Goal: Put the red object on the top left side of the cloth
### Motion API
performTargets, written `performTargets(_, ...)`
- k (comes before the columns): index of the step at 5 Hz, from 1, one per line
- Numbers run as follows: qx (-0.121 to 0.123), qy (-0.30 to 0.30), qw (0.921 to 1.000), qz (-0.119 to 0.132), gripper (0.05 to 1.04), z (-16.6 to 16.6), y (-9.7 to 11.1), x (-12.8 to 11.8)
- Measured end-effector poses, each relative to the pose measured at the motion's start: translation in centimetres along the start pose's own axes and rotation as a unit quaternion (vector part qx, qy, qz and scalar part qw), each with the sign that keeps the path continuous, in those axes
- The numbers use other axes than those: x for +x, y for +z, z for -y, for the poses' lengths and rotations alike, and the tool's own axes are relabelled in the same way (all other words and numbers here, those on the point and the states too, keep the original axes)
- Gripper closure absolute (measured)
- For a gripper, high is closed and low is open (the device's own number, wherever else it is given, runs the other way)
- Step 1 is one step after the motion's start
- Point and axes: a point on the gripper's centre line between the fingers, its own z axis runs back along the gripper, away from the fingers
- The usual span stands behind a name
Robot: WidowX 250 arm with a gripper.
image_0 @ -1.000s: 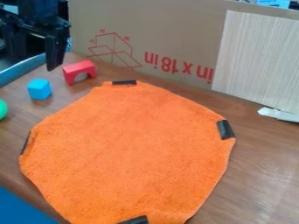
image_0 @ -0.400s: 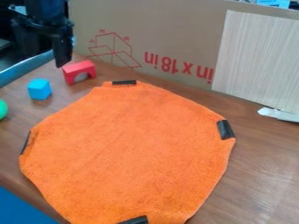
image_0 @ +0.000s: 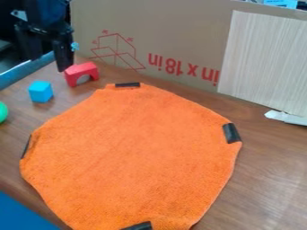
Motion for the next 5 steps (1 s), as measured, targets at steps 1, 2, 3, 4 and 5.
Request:
performTargets(1, -0.004, -0.011, 0.9999, -0.007, 0.082, -0.7, -0.6, 0.8)
performTargets(2, -0.004, -0.021, 0.9997, -0.008, 0.082, -1.1, -1.0, 1.7)
performTargets(3, -0.001, -0.033, 0.9994, -0.007, 0.082, -1.5, -1.6, 2.5)
performTargets(4, 0.016, -0.034, 0.9993, 0.009, 0.082, -2.2, -2.1, 3.5)
performTargets(5, 0.021, -0.029, 0.9993, 0.008, 0.082, -2.9, -3.1, 4.8)
